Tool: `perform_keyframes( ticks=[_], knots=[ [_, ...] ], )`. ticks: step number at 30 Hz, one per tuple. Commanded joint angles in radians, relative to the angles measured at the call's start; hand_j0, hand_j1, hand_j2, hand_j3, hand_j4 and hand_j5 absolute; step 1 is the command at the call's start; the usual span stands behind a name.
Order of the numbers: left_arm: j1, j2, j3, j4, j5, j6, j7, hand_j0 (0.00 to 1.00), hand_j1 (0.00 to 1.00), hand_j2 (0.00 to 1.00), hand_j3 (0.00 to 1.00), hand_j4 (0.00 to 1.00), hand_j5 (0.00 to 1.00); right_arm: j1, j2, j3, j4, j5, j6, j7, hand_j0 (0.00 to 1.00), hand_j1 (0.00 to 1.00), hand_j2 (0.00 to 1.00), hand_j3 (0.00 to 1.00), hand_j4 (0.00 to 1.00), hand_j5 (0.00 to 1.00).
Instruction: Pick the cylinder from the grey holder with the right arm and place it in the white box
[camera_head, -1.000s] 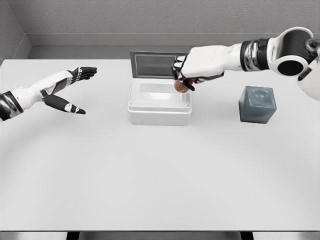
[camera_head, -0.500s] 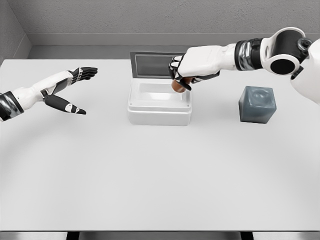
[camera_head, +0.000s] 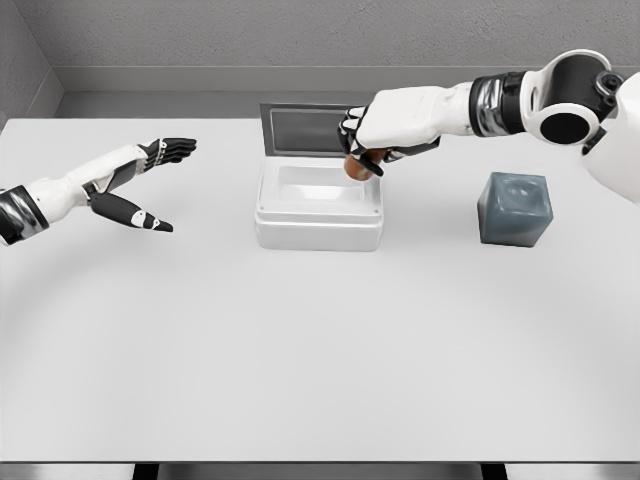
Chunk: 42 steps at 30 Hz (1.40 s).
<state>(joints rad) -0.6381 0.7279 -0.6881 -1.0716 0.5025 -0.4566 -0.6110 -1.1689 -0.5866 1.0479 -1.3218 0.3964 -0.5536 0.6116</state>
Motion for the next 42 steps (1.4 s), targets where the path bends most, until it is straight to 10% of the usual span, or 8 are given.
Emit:
perform_keyframes(
  ticks=[1, 21, 22, 23, 24, 32, 38, 42],
  knots=[
    [0.000, 0.001, 0.001, -0.001, 0.007, 0.001, 0.000, 1.00, 1.00, 1.00, 1.00, 1.00, 1.00, 0.000, 0.011, 0.009, 0.018, -0.004, 0.003, -0.001, 0.21, 0.21, 0.21, 0.21, 0.21, 0.21],
    [0.003, 0.001, 0.001, -0.004, 0.007, 0.001, 0.000, 1.00, 1.00, 1.00, 1.00, 1.00, 1.00, 0.000, 0.005, 0.018, 0.026, -0.004, 0.000, -0.001, 0.21, 0.21, 0.21, 0.21, 0.21, 0.21],
    [0.003, 0.001, 0.001, -0.004, 0.007, 0.001, 0.000, 1.00, 1.00, 1.00, 1.00, 1.00, 1.00, 0.000, 0.002, 0.018, 0.023, -0.002, 0.000, -0.001, 0.34, 0.34, 0.34, 0.34, 0.34, 0.34],
    [0.005, 0.001, 0.001, -0.004, 0.007, 0.001, 0.000, 1.00, 1.00, 1.00, 1.00, 1.00, 1.00, -0.002, 0.001, 0.017, 0.021, -0.001, 0.001, -0.001, 0.82, 0.82, 0.82, 0.82, 0.82, 0.82],
    [0.005, 0.001, 0.001, -0.004, 0.007, 0.001, 0.000, 1.00, 1.00, 1.00, 1.00, 1.00, 1.00, -0.002, 0.001, 0.015, 0.016, 0.001, 0.003, -0.001, 1.00, 1.00, 1.00, 1.00, 1.00, 1.00],
    [0.005, 0.001, 0.001, -0.004, 0.007, 0.001, 0.000, 1.00, 1.00, 1.00, 1.00, 1.00, 1.00, -0.009, -0.001, -0.008, -0.073, -0.004, 0.001, -0.001, 1.00, 1.00, 1.00, 1.00, 1.00, 1.00],
    [0.005, 0.001, 0.001, -0.004, 0.007, 0.001, 0.000, 1.00, 1.00, 1.00, 1.00, 1.00, 1.00, 0.040, -0.180, -0.229, -0.175, -0.016, -0.057, -0.001, 1.00, 1.00, 1.00, 1.00, 1.00, 1.00],
    [0.005, 0.001, 0.001, -0.004, 0.007, 0.001, 0.000, 1.00, 1.00, 1.00, 1.00, 1.00, 1.00, 0.224, -0.321, -0.380, -0.175, -0.016, -0.057, -0.001, 1.00, 1.00, 1.00, 1.00, 1.00, 1.00]
  ],
)
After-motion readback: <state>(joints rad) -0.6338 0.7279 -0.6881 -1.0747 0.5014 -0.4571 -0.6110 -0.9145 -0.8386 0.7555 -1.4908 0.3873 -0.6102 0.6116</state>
